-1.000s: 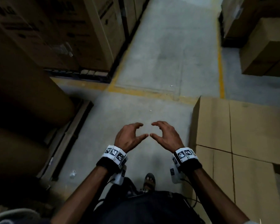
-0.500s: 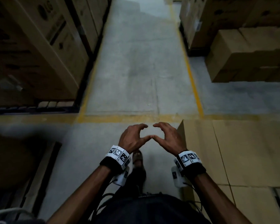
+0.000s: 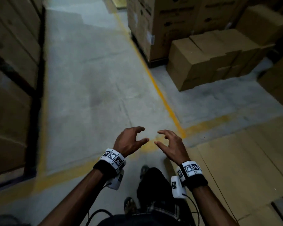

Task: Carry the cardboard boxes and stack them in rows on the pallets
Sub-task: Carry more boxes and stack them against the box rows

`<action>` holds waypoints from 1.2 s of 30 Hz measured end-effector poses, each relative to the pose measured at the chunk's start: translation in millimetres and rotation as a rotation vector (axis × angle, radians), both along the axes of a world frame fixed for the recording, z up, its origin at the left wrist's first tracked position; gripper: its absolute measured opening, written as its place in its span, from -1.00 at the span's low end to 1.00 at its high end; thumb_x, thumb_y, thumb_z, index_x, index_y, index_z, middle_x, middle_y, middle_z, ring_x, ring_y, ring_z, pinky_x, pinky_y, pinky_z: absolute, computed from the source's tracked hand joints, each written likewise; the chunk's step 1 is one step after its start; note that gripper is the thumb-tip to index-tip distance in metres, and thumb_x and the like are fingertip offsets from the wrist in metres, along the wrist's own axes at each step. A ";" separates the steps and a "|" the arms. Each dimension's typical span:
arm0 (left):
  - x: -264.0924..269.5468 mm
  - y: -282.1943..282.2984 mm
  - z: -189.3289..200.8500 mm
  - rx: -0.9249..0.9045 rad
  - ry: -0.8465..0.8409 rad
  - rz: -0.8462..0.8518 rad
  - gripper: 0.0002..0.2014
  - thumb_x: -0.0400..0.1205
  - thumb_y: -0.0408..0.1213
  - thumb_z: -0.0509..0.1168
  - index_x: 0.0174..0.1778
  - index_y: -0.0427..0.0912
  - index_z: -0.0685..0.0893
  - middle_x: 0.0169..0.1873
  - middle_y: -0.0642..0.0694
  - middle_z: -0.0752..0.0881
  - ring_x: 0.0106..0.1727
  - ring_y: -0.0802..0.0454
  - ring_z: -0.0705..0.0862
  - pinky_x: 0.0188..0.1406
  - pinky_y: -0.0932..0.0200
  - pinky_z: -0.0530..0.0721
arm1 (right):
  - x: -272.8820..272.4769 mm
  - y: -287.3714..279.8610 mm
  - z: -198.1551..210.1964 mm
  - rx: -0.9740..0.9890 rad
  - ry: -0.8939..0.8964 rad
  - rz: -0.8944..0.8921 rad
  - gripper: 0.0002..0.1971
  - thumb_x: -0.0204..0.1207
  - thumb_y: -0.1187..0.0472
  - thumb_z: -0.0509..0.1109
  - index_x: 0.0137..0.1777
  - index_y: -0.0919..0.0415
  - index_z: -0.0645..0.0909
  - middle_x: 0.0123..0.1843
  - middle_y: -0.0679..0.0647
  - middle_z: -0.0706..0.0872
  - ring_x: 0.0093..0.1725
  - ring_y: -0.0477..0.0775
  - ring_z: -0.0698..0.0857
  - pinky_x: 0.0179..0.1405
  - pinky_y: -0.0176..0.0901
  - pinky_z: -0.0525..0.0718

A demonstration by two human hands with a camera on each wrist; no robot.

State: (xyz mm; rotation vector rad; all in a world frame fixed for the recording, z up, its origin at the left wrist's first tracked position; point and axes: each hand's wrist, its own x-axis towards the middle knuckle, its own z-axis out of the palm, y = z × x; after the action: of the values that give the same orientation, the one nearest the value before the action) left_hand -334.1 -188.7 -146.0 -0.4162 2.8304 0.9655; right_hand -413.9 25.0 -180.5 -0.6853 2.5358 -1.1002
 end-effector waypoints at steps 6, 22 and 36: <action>-158.8 -45.4 -11.6 -0.050 -0.019 -0.156 -0.42 0.62 0.26 0.39 0.51 0.09 0.62 0.35 0.03 0.74 0.24 0.01 0.74 0.16 0.00 0.72 | -133.7 -34.7 -26.2 -0.030 -0.024 -0.124 -0.58 0.54 -0.03 0.57 0.39 -0.08 0.67 0.41 -0.10 0.67 0.24 -0.01 0.70 0.22 0.01 0.71; -636.4 -56.6 14.7 -0.056 0.001 -0.420 -0.40 0.60 0.27 0.41 0.51 0.06 0.63 0.31 0.01 0.77 0.18 0.01 0.78 0.11 -0.01 0.75 | -535.7 -32.8 5.1 -0.076 0.015 -0.416 -0.58 0.56 0.00 0.57 0.41 -0.06 0.66 0.41 -0.09 0.67 0.23 -0.01 0.69 0.20 -0.02 0.68; -1040.7 75.3 8.6 0.012 0.042 -0.746 -0.37 0.62 0.22 0.39 0.54 -0.06 0.61 0.32 -0.09 0.76 0.21 -0.13 0.76 0.10 0.01 0.72 | -865.5 89.0 14.8 0.061 0.038 -0.638 -0.53 0.60 -0.13 0.51 0.48 -0.13 0.61 0.53 -0.10 0.59 0.44 0.04 0.62 0.45 0.06 0.58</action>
State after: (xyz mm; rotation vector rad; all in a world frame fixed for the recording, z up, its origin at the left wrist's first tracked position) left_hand -1374.7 -113.4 -137.4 0.6299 2.6374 0.8111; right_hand -1279.5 114.1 -165.7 0.1479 2.8865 -1.1798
